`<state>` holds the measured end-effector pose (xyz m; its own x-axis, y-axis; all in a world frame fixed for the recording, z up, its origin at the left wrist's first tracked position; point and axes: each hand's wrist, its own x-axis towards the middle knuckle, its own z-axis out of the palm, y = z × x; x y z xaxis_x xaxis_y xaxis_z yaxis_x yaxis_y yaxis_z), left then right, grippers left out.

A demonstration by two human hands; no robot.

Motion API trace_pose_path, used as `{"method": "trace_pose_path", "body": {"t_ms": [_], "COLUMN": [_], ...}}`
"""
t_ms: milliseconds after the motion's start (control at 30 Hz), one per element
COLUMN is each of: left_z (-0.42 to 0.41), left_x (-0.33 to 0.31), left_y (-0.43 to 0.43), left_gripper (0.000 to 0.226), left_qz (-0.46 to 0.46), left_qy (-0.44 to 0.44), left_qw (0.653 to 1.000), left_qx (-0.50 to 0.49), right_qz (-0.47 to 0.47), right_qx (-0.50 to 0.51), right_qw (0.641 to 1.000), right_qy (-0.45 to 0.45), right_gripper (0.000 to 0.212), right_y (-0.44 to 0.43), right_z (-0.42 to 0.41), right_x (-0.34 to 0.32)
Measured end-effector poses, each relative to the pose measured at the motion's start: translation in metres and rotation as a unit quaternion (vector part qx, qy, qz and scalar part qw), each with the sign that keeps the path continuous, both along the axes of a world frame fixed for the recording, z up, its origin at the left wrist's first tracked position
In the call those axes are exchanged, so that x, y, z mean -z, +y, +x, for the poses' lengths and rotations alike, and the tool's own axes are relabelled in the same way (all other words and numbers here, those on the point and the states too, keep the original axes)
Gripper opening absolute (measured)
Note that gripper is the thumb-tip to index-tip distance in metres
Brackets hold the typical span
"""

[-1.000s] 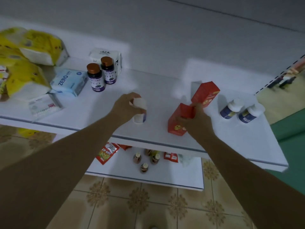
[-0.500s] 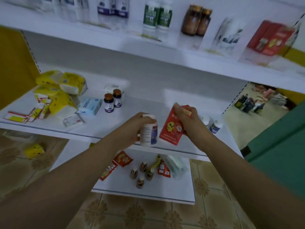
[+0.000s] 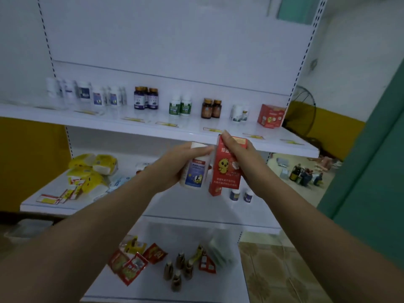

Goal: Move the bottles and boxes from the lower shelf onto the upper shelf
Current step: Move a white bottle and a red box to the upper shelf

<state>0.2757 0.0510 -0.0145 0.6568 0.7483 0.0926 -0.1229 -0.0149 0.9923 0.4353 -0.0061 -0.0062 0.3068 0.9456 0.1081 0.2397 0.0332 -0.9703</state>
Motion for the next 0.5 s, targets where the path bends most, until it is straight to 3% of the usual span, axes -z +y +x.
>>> {"method": "trace_pose_path", "body": {"t_ms": [67, 167, 433, 500], "left_z": [-0.001, -0.002, 0.002, 0.010], "left_x": [-0.027, -0.059, -0.091, -0.094], "left_y": [-0.007, -0.015, -0.005, 0.003], "left_gripper": [0.017, 0.014, 0.011, 0.004], "left_qz": [0.012, 0.007, 0.019, 0.041], "left_qy": [-0.020, -0.055, -0.056, -0.058], "left_qw": [1.000, 0.998, 0.997, 0.996], "left_qx": [0.000, 0.013, 0.046, 0.049], "right_qz": [0.014, 0.043, 0.077, 0.085], "right_qx": [0.002, 0.013, 0.038, 0.045], "right_qw": [1.000, 0.999, 0.996, 0.994], "right_qy": [-0.003, 0.006, -0.025, -0.047], "right_gripper": [0.094, 0.098, 0.091, 0.077], "right_y": [-0.012, -0.029, -0.038, -0.035], "right_z": [0.001, 0.008, 0.027, 0.030], "right_x": [-0.020, -0.047, -0.082, -0.082]}}
